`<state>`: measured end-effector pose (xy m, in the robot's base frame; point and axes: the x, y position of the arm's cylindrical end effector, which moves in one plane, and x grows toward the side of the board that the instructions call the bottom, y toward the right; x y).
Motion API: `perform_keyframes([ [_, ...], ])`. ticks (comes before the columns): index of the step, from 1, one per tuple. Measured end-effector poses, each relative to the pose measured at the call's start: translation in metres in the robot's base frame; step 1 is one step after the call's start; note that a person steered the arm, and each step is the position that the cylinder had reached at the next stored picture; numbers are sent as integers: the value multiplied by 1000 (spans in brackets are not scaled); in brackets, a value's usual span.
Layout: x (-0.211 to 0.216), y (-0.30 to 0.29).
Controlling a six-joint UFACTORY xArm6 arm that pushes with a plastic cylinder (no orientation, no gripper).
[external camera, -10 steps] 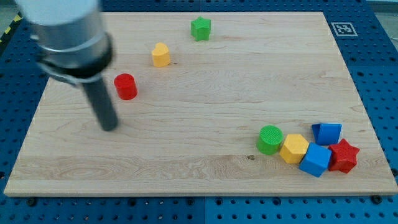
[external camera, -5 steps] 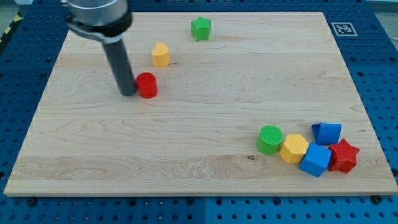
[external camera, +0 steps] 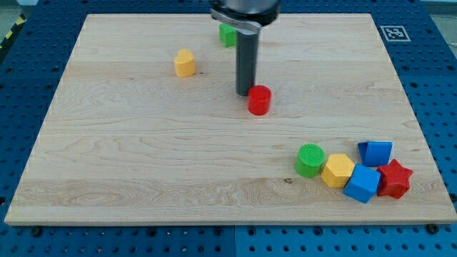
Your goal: Push the red circle closer to yellow hexagon
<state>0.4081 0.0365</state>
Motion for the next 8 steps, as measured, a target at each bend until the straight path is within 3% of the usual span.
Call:
perform_keyframes([
  [5,100,48],
  [7,102,89],
  [8,85,45],
])
